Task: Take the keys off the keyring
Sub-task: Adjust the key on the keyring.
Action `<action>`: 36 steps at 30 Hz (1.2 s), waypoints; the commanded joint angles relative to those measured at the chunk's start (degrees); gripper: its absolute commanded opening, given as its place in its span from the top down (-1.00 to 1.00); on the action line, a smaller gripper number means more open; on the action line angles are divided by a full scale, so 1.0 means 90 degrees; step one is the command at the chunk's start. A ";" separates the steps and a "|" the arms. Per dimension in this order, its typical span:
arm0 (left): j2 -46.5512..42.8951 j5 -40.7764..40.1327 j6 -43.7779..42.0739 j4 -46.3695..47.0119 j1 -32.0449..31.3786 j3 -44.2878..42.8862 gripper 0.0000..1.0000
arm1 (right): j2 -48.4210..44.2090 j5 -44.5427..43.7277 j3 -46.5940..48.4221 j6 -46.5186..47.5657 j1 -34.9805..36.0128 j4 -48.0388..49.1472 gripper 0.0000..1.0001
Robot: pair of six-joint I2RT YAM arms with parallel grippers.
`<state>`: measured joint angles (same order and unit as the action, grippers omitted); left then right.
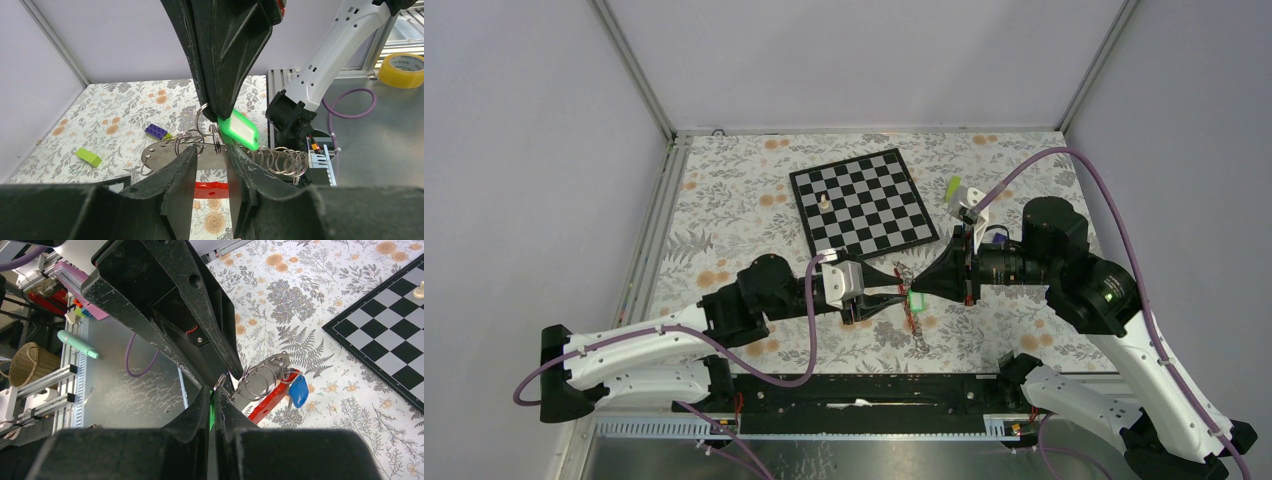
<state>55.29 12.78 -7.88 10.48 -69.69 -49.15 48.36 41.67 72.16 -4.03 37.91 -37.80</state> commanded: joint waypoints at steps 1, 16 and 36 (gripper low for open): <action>-0.0022 0.0001 0.0006 0.0444 -0.0001 -0.0006 0.32 | -0.0043 0.0262 0.0144 -0.0138 0.0013 0.0422 1.00; 0.0047 -0.0037 0.0025 0.0648 -0.0002 -0.0003 0.32 | 0.0018 0.0364 0.0020 -0.0234 0.0011 0.0500 1.00; 0.0118 -0.0033 0.0066 0.0983 -0.0001 0.0021 0.69 | 0.0019 0.0411 -0.0070 -0.0224 0.0007 0.0455 1.00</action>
<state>56.23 13.23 -7.46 12.08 -69.73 -49.08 48.71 42.96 71.48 -5.04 37.91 -35.62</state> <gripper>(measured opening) 0.211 0.070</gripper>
